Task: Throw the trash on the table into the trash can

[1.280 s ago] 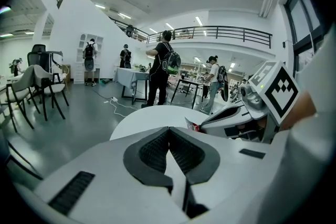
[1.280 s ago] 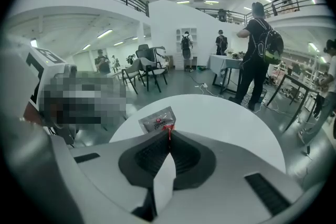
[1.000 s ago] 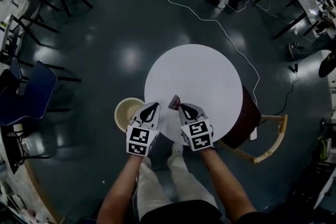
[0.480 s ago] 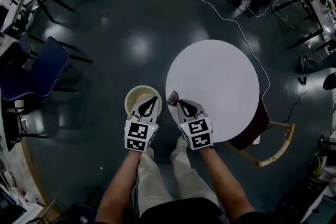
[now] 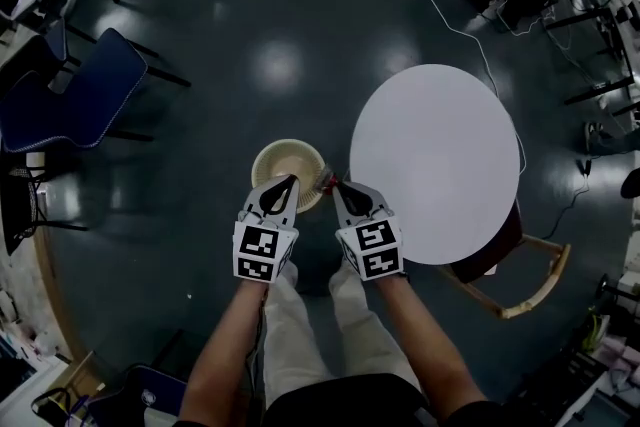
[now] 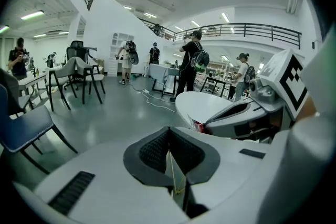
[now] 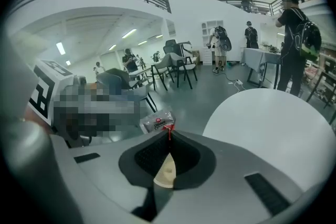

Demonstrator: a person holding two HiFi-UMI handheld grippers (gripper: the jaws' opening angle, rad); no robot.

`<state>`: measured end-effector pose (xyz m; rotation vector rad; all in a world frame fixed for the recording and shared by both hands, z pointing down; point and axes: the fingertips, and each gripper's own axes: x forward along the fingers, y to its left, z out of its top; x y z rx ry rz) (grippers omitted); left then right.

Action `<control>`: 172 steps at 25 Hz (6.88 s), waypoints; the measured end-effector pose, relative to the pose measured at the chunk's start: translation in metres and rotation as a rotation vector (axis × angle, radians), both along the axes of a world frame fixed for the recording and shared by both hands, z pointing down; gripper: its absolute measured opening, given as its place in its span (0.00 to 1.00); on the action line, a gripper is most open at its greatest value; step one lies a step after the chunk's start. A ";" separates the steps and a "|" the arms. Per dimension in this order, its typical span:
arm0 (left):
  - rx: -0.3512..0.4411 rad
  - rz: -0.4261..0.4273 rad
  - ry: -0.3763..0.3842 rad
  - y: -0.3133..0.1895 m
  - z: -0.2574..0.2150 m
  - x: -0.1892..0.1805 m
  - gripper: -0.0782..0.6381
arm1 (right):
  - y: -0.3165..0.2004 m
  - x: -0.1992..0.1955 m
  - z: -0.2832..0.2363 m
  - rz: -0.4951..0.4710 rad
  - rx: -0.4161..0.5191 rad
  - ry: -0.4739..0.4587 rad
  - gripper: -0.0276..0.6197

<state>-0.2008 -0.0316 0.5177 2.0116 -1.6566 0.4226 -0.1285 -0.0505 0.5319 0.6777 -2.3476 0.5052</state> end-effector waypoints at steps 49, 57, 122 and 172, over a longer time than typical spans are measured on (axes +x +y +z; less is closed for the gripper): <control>-0.307 -0.020 0.092 0.089 0.335 -0.089 0.13 | 0.060 -0.091 0.380 -0.020 -0.210 0.251 0.08; -0.320 -0.021 0.080 0.101 0.348 -0.105 0.13 | 0.077 -0.096 0.407 -0.047 -0.219 0.317 0.19; 0.044 -0.105 -0.006 0.068 -0.143 0.045 0.13 | 0.056 0.034 -0.163 -0.131 0.057 -0.171 0.07; 0.383 -0.068 -0.080 0.330 -0.364 0.178 0.13 | 0.306 0.149 -0.391 -0.128 0.320 -0.448 0.07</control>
